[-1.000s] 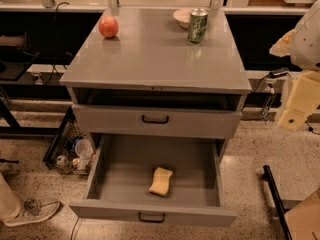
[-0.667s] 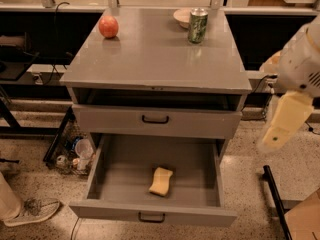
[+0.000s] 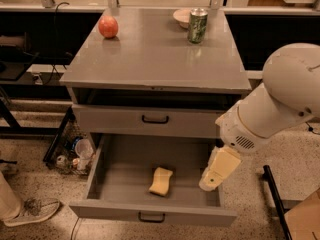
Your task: Pick sponge from middle drawer and place on counter
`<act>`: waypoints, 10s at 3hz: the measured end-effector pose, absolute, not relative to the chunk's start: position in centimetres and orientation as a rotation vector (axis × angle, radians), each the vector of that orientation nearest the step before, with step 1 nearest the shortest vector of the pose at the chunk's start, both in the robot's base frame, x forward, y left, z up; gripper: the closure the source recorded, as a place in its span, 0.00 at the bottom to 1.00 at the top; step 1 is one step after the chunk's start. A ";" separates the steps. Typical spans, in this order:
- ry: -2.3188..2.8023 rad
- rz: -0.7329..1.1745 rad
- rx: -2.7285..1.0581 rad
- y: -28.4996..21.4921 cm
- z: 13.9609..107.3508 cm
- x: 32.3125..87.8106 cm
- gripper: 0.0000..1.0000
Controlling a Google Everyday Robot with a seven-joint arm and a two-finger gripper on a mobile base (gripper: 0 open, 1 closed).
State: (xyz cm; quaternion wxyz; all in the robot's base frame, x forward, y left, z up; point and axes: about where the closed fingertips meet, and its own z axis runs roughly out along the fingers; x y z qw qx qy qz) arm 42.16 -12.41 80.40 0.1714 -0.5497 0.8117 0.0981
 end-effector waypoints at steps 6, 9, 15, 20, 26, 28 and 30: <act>2.744 0.462 -0.668 -9.9 60.2 52.2 0.00; 2.837 0.412 -0.522 -8.0 54.8 53.7 0.00; 3.057 0.274 0.261 1.7 39.5 58.0 0.00; 3.020 0.384 0.312 1.3 36.4 56.7 0.69; 2.668 0.840 -0.340 1.9 53.0 52.9 1.00; 2.493 0.939 -0.464 0.9 57.2 50.4 1.00; 2.170 0.906 -0.559 -4.8 66.9 49.5 1.00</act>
Offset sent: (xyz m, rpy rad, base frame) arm 0.0258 0.0002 -0.0815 0.1416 0.1376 -0.3092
